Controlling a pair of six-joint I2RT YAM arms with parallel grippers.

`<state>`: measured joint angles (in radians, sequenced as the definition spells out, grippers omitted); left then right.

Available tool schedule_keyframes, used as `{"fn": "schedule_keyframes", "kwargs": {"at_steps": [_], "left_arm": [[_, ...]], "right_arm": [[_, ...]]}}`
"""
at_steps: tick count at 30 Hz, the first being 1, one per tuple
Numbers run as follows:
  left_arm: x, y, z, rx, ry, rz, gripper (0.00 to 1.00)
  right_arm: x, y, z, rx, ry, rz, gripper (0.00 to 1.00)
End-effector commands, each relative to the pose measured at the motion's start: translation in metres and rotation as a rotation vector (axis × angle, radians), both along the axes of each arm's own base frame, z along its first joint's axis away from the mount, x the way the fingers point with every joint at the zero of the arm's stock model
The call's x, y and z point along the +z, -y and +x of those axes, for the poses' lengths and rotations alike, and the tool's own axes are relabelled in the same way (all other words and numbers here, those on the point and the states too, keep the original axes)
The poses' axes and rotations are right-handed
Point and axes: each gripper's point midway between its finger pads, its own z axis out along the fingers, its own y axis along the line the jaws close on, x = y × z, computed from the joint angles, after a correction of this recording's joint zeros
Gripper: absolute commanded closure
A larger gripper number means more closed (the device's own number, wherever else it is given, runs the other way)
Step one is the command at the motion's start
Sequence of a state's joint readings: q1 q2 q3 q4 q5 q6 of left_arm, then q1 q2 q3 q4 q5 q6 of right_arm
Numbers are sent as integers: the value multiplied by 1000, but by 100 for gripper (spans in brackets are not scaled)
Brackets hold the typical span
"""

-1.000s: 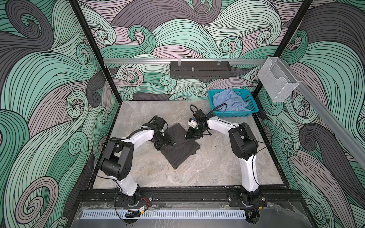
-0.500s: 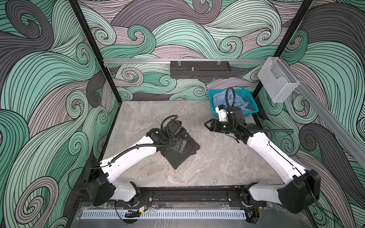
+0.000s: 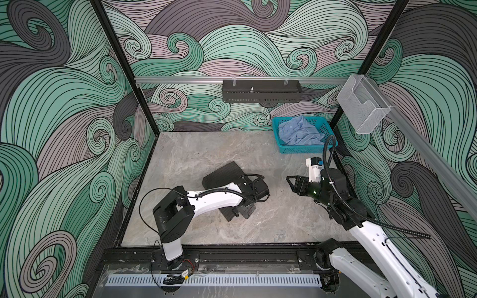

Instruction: Fold and stack the long sleeve shirts

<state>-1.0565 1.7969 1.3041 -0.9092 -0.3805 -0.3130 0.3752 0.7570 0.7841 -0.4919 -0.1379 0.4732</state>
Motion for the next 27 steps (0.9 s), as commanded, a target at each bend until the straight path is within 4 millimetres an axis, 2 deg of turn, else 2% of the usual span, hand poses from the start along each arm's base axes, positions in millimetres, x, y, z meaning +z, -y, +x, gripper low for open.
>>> {"fn": "schedule_keyframes", "kwargs": {"at_steps": [1, 8, 15, 17, 19, 22, 27], "left_arm": [[-7, 0, 1, 37, 8, 50, 1], [-24, 0, 23, 54, 65, 190, 1], [-52, -24, 30, 82, 7, 331, 6], [-59, -33, 29, 91, -56, 344, 12], [-69, -37, 24, 95, -162, 323, 23], [-82, -44, 16, 99, -311, 330, 33], [-102, -45, 10, 87, -462, 304, 45]], "right_arm": [[-9, 6, -5, -16, -19, -15, 41], [-10, 4, -7, -1, -21, -10, 41], [-7, 4, -7, 2, -16, -5, 41], [-7, 4, -7, 2, -15, -6, 41], [-7, 6, -7, -4, -13, -6, 41], [-7, 7, -5, -12, -10, -6, 41], [-4, 5, -3, -11, -1, 7, 41]]}}
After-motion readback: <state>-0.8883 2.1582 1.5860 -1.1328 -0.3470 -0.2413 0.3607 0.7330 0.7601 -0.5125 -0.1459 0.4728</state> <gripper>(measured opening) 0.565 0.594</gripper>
